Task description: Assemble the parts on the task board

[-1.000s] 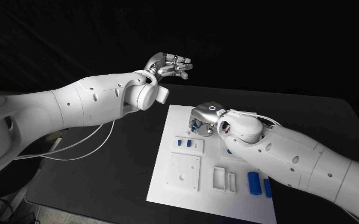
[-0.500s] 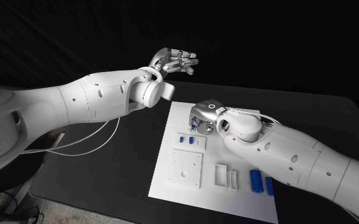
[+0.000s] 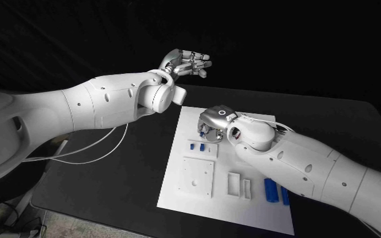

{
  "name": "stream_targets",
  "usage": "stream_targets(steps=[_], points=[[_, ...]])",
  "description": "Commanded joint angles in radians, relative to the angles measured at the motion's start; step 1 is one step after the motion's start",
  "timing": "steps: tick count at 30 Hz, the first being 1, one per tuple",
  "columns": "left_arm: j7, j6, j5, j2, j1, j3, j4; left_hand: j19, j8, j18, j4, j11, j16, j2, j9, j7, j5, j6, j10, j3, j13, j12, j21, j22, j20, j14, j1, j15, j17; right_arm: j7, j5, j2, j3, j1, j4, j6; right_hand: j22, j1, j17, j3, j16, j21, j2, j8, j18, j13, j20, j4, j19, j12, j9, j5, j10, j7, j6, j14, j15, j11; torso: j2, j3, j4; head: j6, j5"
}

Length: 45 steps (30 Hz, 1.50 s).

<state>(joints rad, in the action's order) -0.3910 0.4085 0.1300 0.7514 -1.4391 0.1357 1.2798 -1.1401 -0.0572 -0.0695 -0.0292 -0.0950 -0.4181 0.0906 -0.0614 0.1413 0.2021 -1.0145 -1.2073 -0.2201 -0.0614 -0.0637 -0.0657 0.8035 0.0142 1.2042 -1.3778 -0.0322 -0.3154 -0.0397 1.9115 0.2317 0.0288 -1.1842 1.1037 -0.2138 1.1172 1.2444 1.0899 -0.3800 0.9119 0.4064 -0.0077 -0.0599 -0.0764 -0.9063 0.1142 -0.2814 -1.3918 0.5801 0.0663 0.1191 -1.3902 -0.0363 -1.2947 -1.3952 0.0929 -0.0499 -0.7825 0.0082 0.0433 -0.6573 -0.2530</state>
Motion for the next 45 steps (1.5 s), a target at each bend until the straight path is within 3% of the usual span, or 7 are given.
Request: stream_targets(steps=[1,5,11,18,31,41,45], points=[[-0.006,-0.01,-0.007,0.0,-0.002,0.0,0.005,-0.004,-0.006,0.004,-0.005,-0.002,0.007,-0.005,-0.001,0.004,0.002,0.007,0.01,0.002,0.0,0.005,-0.005,-0.002,0.003,-0.002,0.008,-0.006,0.0,-0.002,0.011,-0.002,0.0,0.003,-0.003,-0.019,0.002,-0.004,-0.002,-0.008,0.002,-0.004,0.006,-0.004,0.017,0.002,0.002,0.0,-0.008,-0.004,0.017,-0.004,-0.004,-0.011,-0.014,-0.005,0.001,-0.003,-0.002,-0.0001,-0.0005,-0.008,0.001],[-0.001,-0.014,-0.007,0.001,-0.002,0.0,0.008,-0.023,-0.006,-0.003,-0.003,-0.004,0.011,-0.005,-0.001,0.006,0.002,0.016,0.015,0.007,0.0,0.004,-0.011,0.001,0.003,-0.002,0.011,-0.008,0.001,-0.001,0.01,-0.005,0.001,0.006,-0.004,-0.028,0.002,-0.004,-0.002,-0.008,0.002,-0.004,0.006,-0.004,0.017,0.002,0.002,0.0,-0.008,-0.004,0.017,-0.004,-0.004,-0.011,-0.014,-0.005,0.001,-0.003,-0.004,-0.0001,-0.003,-0.007,0.0],[-0.001,-0.016,-0.011,0.0,-0.003,-0.001,0.011,-0.024,-0.006,-0.006,-0.002,-0.005,0.013,-0.005,-0.001,0.007,0.001,0.019,0.018,0.01,0.0,0.004,-0.008,0.004,0.005,-0.003,0.011,-0.009,0.002,-0.003,0.01,-0.007,0.001,0.009,-0.005,-0.032,0.004,-0.004,-0.003,-0.009,0.002,-0.005,0.006,-0.005,0.017,0.003,0.002,0.0,-0.009,-0.004,0.018,-0.007,-0.004,-0.011,-0.014,-0.005,0.001,-0.003,-0.002,-0.0005,-0.0001,-0.012,-0.003],[-0.003,-0.016,-0.019,0.0,-0.003,-0.001,0.016,-0.024,-0.006,-0.008,-0.001,-0.007,0.015,-0.005,-0.001,0.009,0.002,0.026,0.024,0.012,0.0,0.005,-0.006,0.006,0.007,-0.003,0.01,-0.01,0.003,-0.002,0.01,-0.007,0.002,0.01,-0.011,-0.033,0.004,-0.004,-0.003,-0.009,0.002,-0.005,0.006,-0.005,0.017,0.003,0.002,0.0,-0.009,-0.004,0.018,-0.007,-0.004,-0.011,-0.014,-0.005,0.001,-0.003,-0.002,-0.0012,-0.0015,-0.012,-0.005],[-0.004,-0.014,-0.022,0.0,-0.004,0.0,0.021,-0.025,-0.006,-0.009,-0.001,-0.008,0.016,-0.005,-0.001,0.01,0.002,0.03,0.028,0.015,0.0,0.004,-0.006,0.007,0.007,-0.002,0.008,-0.01,0.003,-0.007,0.015,-0.004,0.002,0.012,-0.016,-0.009,0.008,-0.004,-0.004,-0.012,0.001,-0.01,0.004,-0.004,0.017,0.003,0.002,-0.001,-0.01,-0.004,0.018,-0.006,-0.004,-0.011,-0.014,-0.005,0.001,-0.003,-0.003,-0.0015,0.0007,-0.015,-0.01],[-0.001,-0.019,-0.022,-0.003,-0.005,0.0,0.023,-0.025,-0.006,-0.009,0.0,-0.008,0.018,-0.005,-0.001,0.01,0.002,0.033,0.029,0.018,0.0,0.004,-0.005,0.008,0.008,-0.002,0.007,-0.011,0.004,-0.004,0.015,-0.006,0.003,0.014,-0.016,0.002,0.01,-0.005,-0.004,-0.013,0.001,-0.011,0.004,-0.004,0.017,0.003,0.002,0.0,-0.011,-0.004,0.018,-0.006,-0.004,-0.011,-0.014,-0.005,0.001,-0.003,-0.002,-0.0009,-0.0013,-0.016,-0.008],[-0.001,-0.021,-0.022,-0.004,-0.005,0.0,0.024,-0.025,-0.006,-0.009,0.0,-0.008,0.018,-0.005,-0.001,0.01,0.002,0.033,0.029,0.018,0.0,0.004,-0.005,0.008,0.008,-0.002,0.007,-0.011,0.004,-0.003,0.014,-0.005,0.003,0.015,-0.016,0.0,0.01,-0.005,-0.004,-0.013,0.001,-0.011,0.004,-0.004,0.017,0.003,0.002,0.0,-0.011,-0.004,0.018,-0.006,-0.004,-0.011,-0.014,-0.005,0.001,-0.003,-0.002,-0.0023,-0.0006,-0.018,-0.01]])
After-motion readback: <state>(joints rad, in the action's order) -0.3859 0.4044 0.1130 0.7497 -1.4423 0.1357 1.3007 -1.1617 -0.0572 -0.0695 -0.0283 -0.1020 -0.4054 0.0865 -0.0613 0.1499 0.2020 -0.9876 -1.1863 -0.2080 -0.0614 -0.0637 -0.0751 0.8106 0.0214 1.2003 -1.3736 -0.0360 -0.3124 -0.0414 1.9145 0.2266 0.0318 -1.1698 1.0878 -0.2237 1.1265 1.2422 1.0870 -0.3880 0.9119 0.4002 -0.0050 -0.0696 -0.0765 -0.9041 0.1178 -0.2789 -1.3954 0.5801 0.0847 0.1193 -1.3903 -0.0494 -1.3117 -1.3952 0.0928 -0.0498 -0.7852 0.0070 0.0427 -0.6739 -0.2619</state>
